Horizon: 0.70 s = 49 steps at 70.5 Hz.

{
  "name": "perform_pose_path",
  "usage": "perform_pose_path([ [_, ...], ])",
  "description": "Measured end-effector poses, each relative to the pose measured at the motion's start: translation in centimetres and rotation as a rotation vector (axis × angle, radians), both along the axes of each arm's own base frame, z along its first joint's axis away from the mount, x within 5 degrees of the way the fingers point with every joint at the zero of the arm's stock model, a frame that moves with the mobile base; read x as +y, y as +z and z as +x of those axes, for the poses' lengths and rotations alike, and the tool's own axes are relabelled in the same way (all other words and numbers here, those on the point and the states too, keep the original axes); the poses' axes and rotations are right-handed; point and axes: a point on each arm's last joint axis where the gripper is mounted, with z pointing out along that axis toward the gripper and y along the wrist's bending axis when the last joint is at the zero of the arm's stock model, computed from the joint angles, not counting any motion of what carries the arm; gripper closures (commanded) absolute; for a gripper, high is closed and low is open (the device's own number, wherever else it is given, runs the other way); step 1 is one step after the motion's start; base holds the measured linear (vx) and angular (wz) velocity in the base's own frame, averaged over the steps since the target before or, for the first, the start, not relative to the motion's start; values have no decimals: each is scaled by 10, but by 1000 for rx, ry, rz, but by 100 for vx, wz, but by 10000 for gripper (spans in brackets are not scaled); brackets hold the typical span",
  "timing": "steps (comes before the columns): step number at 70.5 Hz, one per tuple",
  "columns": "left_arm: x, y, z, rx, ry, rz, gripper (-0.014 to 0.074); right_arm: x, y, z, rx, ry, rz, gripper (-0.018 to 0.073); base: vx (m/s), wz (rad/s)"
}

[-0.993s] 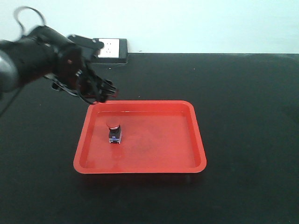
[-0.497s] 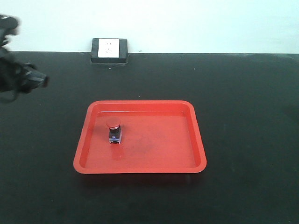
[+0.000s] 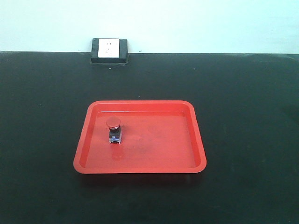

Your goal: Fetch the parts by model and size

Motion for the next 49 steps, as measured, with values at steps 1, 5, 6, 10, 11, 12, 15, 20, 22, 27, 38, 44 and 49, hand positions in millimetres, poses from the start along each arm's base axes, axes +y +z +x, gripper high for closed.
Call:
perform_pose_path([
  [1, 1, 0, -5, -12, 0, -1, 580, 0, 0, 0, 0, 0, 0, 564, 0, 0],
  [5, 3, -4, -17, -36, -2, -3, 605, 0, 0, 0, 0, 0, 0, 564, 0, 0],
  [6, 3, -7, -19, -37, -2, -3, 605, 0, 0, 0, 0, 0, 0, 564, 0, 0],
  [10, 5, -11, -32, -64, -4, -7, 605, 0, 0, 0, 0, 0, 1, 564, 0, 0],
  [11, 5, -14, -34, -66, -4, -7, 605, 0, 0, 0, 0, 0, 1, 564, 0, 0],
  [12, 6, -14, -37, -76, -4, -9, 604, 0, 0, 0, 1, 1, 2, 564, 0, 0],
  [15, 7, -19, -46, -93, -5, -11, 604, 0, 0, 0, 1, 1, 2, 564, 0, 0],
  [20, 9, -28, -60, -121, -6, -17, 604, 0, 0, 0, 0, 1, 2, 564, 0, 0],
  [22, 10, -32, -66, -129, -6, -23, 604, 0, 0, 0, 0, 1, 2, 564, 0, 0],
  [27, 11, -38, -80, -166, -8, -45, 604, 0, 0, 0, 0, 1, 2, 564, 0, 0],
  [38, 16, -46, -110, -264, -8, -77, 604, 0, 0, 0, 0, 1, 2, 564, 0, 0],
  [44, 18, -49, -122, -283, -2, -85, 604, 0, 0, 0, 0, 1, 2, 564, 0, 0],
  [49, 20, -51, -128, -287, 3, -83, 604, 0, 0, 0, 0, 1, 2, 564, 0, 0],
])
